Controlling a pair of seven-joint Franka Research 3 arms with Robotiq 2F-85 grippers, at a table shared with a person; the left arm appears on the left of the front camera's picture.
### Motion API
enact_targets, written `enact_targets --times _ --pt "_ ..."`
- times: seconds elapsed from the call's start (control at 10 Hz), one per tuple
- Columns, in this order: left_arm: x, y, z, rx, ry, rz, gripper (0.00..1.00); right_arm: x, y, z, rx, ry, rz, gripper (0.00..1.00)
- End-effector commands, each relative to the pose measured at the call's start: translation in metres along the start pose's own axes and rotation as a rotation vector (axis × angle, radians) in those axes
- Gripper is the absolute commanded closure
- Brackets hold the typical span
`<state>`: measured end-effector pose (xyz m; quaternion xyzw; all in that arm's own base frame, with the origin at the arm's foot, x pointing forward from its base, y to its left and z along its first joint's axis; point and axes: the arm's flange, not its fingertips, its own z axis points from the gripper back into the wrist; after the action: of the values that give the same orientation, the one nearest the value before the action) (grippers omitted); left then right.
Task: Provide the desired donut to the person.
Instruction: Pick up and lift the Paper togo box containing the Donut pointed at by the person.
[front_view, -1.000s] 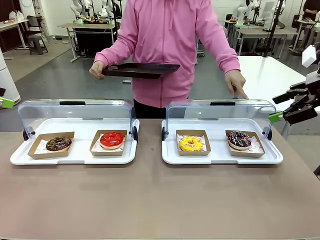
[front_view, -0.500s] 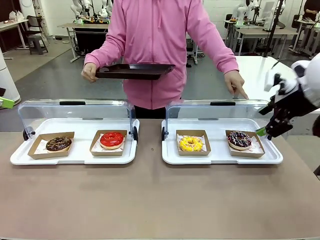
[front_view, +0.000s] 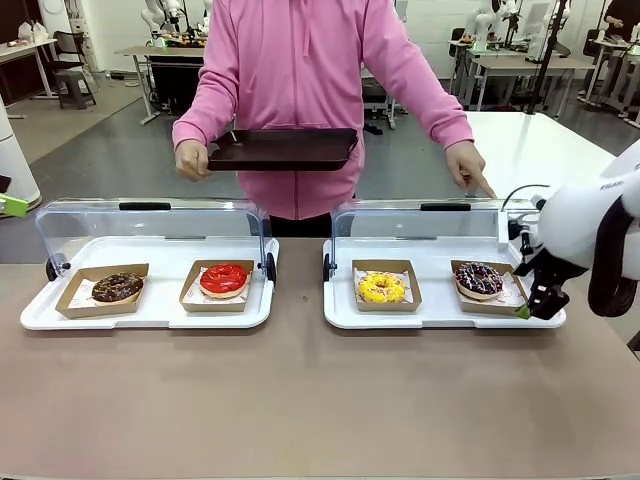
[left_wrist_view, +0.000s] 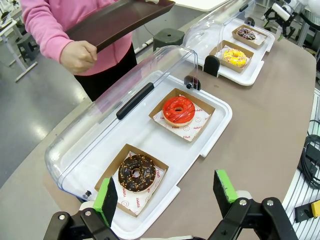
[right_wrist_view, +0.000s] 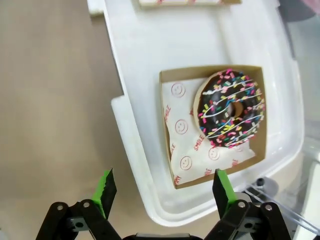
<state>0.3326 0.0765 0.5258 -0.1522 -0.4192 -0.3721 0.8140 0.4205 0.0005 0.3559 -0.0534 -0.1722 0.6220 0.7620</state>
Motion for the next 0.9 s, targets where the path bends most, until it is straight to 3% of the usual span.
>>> enact_targets --times 0.0,0.8 --pt "0.0 0.001 0.0 -0.007 -0.011 -0.001 0.0 -0.004 -0.005 -0.008 -0.004 0.059 0.058 0.0" --pt "0.0 0.001 0.0 -0.007 -0.011 -0.001 0.0 -0.005 -0.022 -0.023 -0.001 0.037 0.11 0.0"
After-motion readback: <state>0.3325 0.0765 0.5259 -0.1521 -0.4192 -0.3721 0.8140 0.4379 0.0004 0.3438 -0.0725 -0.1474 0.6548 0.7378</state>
